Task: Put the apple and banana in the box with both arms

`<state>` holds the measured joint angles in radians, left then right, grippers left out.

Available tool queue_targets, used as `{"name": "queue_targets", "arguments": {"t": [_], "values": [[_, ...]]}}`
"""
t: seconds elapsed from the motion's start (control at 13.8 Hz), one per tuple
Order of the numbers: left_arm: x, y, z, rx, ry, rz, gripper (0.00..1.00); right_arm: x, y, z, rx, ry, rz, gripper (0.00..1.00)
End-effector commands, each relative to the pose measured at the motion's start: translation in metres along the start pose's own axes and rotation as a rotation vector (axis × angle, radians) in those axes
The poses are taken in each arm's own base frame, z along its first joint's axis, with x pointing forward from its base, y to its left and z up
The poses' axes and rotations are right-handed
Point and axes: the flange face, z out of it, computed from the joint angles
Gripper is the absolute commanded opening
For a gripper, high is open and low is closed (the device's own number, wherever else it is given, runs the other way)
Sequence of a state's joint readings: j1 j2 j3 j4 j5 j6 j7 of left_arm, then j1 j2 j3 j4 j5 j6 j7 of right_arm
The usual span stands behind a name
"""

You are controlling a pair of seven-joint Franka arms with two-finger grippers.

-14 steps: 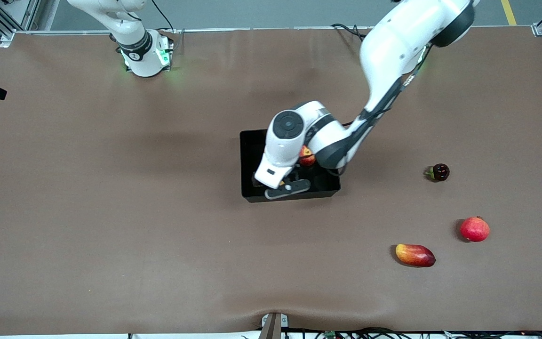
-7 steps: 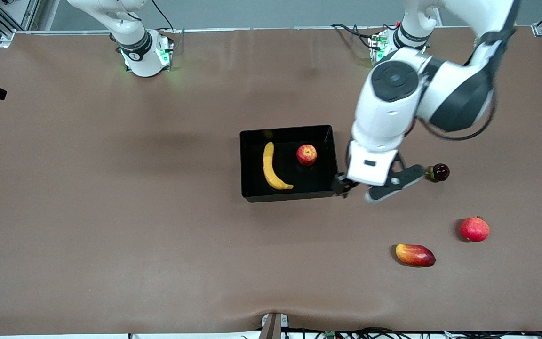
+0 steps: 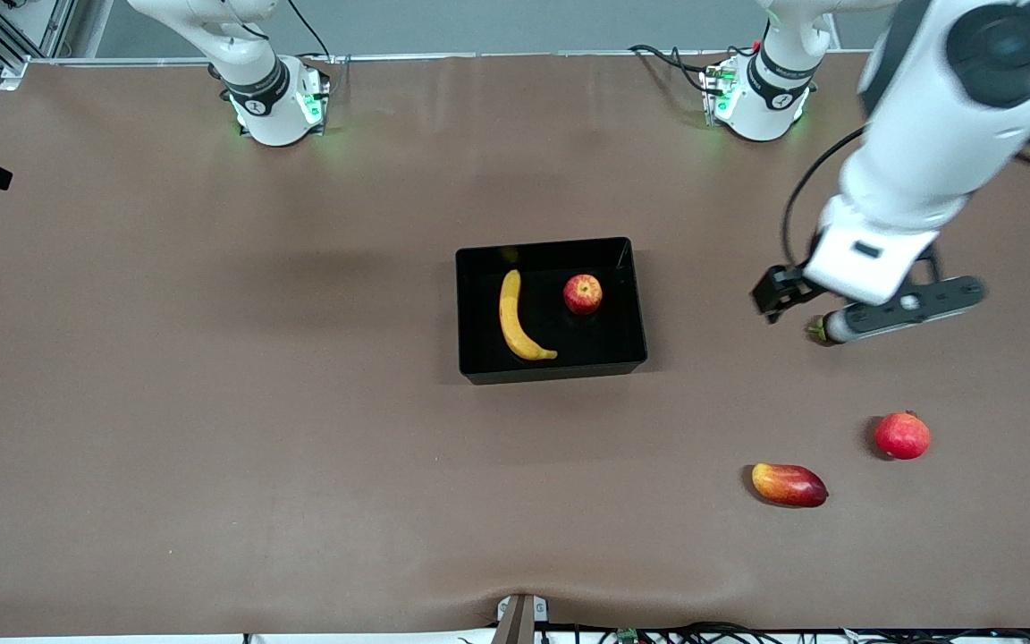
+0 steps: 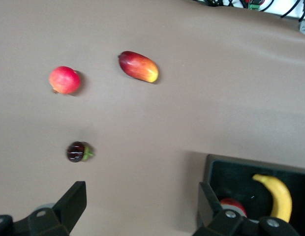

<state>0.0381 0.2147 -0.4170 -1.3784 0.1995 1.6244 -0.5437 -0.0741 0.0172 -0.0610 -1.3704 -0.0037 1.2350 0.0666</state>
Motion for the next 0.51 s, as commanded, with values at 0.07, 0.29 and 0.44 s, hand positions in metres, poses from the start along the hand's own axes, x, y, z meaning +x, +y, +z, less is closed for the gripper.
{"name": "queue_targets", "arguments": {"t": [0.07, 0.29, 0.44], "values": [[-0.022, -0.05, -0.028, 0.017, -0.04, 0.067, 1.0, 0.001, 0.004, -0.002, 0.021, -0.005, -0.002, 1.0], [-0.031, -0.107, -0.036, 0.005, -0.094, 0.1, 1.0, 0.001, 0.004, -0.002, 0.021, -0.005, -0.003, 1.0], [-0.043, -0.127, -0.038, -0.002, -0.106, 0.109, 1.0, 0.001, 0.004, -0.002, 0.021, -0.005, -0.003, 1.0]]}}
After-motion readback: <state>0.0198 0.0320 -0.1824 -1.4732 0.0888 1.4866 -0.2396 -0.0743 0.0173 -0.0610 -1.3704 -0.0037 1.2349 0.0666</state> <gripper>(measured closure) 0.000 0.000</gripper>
